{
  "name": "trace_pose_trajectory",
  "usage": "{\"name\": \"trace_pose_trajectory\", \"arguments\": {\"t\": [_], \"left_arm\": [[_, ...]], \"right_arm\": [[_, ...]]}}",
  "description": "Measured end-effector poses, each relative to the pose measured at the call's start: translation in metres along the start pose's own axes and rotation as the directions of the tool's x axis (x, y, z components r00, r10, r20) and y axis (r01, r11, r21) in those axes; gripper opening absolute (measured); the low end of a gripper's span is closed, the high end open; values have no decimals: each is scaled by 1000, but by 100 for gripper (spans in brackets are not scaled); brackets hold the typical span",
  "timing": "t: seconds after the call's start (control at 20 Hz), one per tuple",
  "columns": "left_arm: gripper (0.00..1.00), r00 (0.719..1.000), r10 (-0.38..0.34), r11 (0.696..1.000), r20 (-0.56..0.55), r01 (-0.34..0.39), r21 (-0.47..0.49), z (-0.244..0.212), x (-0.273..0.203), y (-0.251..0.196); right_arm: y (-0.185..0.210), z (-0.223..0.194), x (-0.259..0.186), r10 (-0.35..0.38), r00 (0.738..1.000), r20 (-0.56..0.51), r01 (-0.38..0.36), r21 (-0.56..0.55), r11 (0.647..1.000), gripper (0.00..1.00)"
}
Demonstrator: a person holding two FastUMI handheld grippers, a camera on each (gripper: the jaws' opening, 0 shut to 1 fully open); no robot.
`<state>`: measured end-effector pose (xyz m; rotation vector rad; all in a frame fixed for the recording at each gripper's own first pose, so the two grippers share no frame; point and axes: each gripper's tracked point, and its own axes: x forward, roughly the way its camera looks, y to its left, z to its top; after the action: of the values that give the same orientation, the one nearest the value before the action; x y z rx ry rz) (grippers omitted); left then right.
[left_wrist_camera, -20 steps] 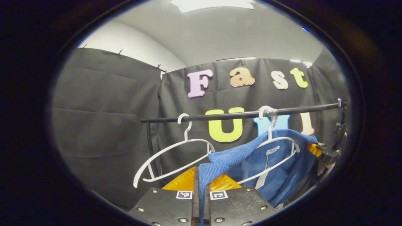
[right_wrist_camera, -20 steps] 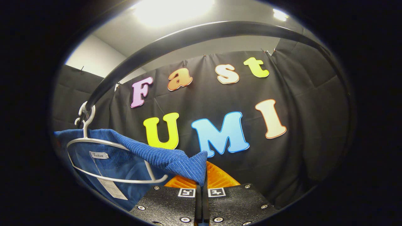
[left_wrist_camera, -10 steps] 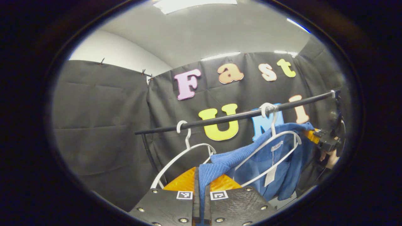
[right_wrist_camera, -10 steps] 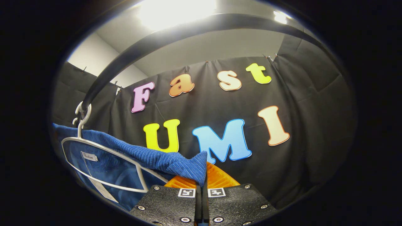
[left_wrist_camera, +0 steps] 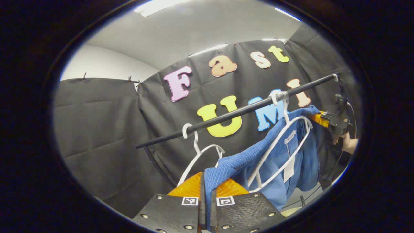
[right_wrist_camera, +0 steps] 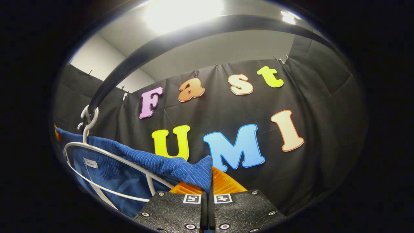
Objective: Grasp the clothes on the hanger with both hands and then place them into the laundry hamper below.
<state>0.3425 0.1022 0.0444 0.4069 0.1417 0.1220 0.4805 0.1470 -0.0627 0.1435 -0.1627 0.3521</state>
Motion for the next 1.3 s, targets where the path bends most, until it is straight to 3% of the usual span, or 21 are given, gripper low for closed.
{"name": "trace_pose_trajectory", "arguments": {"t": [0.2,0.5,0.75,1.0,1.3], "left_arm": [[7,998,-34,990,-45,28,-135,-36,13,1],[6,993,-89,956,-79,63,-286,-70,24,-5],[6,995,-95,952,-32,81,-294,-59,32,1],[7,980,-193,936,43,197,-293,-57,34,-11],[6,969,-241,914,53,245,-324,-63,58,-21]], "right_arm": [[1,-15,3,13,999,-31,-14,-36,999,0],[-2,-10,5,9,1000,4,-9,-136,991,0],[-4,8,15,24,996,89,-8,-176,984,0],[-11,4,11,18,997,78,-2,-203,979,1],[-21,14,25,3,991,135,31,-250,968,0]]}}
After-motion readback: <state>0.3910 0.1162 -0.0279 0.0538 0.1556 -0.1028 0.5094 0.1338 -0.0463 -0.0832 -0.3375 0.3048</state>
